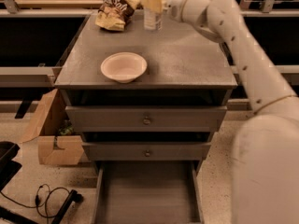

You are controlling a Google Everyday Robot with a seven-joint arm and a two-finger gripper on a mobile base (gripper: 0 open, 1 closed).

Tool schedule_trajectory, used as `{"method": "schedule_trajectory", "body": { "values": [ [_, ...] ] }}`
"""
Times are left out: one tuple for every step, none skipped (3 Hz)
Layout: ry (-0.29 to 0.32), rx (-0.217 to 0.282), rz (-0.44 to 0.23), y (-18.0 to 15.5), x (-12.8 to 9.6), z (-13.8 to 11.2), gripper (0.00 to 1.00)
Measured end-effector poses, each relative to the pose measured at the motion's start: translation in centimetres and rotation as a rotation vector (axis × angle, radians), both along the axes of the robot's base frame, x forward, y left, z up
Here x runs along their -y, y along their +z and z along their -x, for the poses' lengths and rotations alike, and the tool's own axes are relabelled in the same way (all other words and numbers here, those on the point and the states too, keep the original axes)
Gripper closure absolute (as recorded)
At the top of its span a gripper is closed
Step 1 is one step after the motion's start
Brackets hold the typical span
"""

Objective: Place blue plastic bottle into bottom drawer

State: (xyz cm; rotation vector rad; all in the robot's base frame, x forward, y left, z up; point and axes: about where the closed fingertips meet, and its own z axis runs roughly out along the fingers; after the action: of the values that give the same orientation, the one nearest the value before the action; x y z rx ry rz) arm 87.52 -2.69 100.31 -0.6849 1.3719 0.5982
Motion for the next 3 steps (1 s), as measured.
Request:
{"method": "schedule_trajectory", "body": {
  "values": [
    [-0.135, 0.167, -0.021, 8.8, 5.4, 5.7, 1.0],
    [-0.253, 0.251, -0.041, 12.9, 8.4, 11.0, 1.0],
    [-0.346, 0.21, -0.106, 12.8, 9.8, 15.8, 1.0]
  ]
}}
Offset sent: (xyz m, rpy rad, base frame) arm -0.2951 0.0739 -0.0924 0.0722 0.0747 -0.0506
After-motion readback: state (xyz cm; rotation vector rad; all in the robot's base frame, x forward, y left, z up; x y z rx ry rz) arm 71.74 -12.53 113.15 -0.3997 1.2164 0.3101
